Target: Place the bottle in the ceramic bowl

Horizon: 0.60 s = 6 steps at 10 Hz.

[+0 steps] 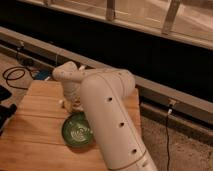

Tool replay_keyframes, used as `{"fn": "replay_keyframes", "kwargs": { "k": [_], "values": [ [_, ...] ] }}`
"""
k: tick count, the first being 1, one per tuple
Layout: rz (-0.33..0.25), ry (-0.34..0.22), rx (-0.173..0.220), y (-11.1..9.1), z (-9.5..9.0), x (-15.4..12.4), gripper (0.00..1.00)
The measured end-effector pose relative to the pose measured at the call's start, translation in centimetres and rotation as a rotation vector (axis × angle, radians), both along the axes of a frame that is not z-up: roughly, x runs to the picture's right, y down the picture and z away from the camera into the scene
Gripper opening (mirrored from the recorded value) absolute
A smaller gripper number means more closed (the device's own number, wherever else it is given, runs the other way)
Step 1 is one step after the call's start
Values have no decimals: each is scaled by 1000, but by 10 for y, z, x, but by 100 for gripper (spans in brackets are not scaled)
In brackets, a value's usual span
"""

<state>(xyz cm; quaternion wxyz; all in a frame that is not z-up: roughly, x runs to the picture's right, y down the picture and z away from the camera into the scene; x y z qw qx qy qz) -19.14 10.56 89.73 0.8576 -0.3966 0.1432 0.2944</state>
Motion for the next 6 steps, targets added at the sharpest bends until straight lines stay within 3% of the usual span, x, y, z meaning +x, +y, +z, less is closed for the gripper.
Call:
{"fn": "replay_keyframes", "kwargs": {
  "k": [2, 6],
  "values": [
    [39, -27, 46, -24, -17, 5, 2],
    [57, -56, 171, -85, -88, 9, 0]
  ]
}}
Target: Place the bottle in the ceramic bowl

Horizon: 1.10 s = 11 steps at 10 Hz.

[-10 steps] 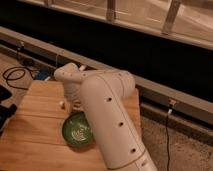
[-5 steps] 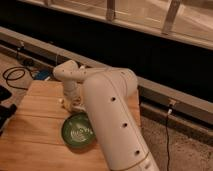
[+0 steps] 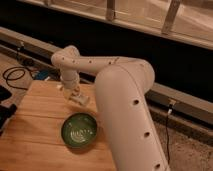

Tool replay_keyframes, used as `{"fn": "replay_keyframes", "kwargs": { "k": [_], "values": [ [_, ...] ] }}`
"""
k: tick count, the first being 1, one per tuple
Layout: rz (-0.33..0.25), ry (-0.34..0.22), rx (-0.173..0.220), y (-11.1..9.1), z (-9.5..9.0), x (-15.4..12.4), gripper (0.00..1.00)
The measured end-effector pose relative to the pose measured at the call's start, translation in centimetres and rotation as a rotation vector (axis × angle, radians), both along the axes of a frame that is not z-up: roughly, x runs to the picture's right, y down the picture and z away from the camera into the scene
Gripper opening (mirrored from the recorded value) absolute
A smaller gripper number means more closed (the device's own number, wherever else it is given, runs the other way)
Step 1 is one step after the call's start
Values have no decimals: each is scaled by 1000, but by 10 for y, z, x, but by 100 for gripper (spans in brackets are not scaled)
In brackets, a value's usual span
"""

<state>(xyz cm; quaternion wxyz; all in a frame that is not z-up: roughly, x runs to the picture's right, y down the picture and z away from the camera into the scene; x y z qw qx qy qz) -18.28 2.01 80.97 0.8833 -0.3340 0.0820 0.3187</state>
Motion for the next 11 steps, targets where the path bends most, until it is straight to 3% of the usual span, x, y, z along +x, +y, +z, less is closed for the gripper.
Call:
{"fn": "replay_keyframes", "kwargs": {
  "k": [2, 5, 7, 9, 10, 11],
  "values": [
    [15, 5, 9, -4, -42, 4, 0],
    [49, 15, -59, 21, -78, 3, 0],
    [81, 19, -160, 61, -88, 1, 0],
    [108, 45, -286, 97, -87, 12, 0],
    [109, 49, -314, 103, -87, 14, 0],
    [106, 46, -316, 104, -87, 12, 0]
  ]
}}
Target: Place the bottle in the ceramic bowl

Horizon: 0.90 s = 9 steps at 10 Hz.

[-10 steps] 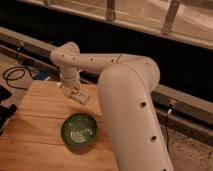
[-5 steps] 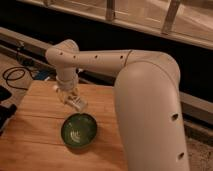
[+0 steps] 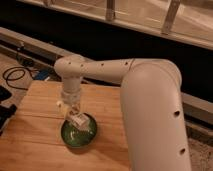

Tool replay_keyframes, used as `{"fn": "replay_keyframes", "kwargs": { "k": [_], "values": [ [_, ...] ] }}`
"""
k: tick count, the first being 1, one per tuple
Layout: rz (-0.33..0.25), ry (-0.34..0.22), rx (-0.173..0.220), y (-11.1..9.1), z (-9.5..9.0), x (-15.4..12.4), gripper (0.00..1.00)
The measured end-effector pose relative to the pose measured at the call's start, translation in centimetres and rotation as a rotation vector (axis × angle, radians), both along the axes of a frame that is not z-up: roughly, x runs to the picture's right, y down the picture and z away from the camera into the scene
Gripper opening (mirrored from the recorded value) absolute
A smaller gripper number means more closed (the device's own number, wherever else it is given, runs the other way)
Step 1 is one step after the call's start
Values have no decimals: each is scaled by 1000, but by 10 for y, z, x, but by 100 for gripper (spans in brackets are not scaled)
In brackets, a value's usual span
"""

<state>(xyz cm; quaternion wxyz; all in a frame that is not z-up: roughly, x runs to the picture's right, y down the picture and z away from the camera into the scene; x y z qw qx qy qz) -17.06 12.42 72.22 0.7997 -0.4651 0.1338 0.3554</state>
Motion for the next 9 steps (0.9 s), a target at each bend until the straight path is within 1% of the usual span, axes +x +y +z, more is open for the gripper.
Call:
{"fn": "replay_keyframes", "kwargs": {
  "k": [4, 5, 6, 7, 9],
  "values": [
    [1, 1, 0, -1, 0, 2, 0],
    [0, 1, -3, 1, 0, 1, 0],
    [2, 0, -15, 5, 0, 1, 0],
    [16, 6, -37, 17, 0, 5, 0],
    [55, 10, -95, 55, 12, 14, 0]
  ]
}}
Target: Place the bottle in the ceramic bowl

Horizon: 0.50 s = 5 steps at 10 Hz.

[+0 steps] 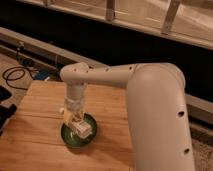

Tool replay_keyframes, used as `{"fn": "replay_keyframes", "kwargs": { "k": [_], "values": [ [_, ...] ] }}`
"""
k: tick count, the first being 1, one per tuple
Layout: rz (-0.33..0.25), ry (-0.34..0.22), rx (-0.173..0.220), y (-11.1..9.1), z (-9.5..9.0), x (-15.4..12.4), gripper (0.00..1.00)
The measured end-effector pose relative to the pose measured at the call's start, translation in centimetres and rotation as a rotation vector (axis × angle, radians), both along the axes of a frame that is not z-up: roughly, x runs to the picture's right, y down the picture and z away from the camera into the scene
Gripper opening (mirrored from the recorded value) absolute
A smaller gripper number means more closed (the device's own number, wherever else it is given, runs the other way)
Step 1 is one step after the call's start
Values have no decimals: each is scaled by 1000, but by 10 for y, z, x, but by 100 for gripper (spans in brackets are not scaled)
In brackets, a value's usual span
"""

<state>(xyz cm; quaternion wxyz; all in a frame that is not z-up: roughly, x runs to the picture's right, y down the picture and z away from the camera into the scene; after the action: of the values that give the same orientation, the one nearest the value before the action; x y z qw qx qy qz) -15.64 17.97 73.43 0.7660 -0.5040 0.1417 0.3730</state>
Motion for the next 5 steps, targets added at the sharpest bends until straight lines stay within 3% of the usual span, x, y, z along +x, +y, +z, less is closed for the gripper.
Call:
{"fn": "replay_keyframes", "kwargs": {
  "k": [2, 4, 5],
  "values": [
    [29, -6, -32, 30, 11, 1, 0],
    [29, -7, -34, 32, 12, 1, 10],
    [28, -8, -34, 32, 11, 0, 21]
  ]
}}
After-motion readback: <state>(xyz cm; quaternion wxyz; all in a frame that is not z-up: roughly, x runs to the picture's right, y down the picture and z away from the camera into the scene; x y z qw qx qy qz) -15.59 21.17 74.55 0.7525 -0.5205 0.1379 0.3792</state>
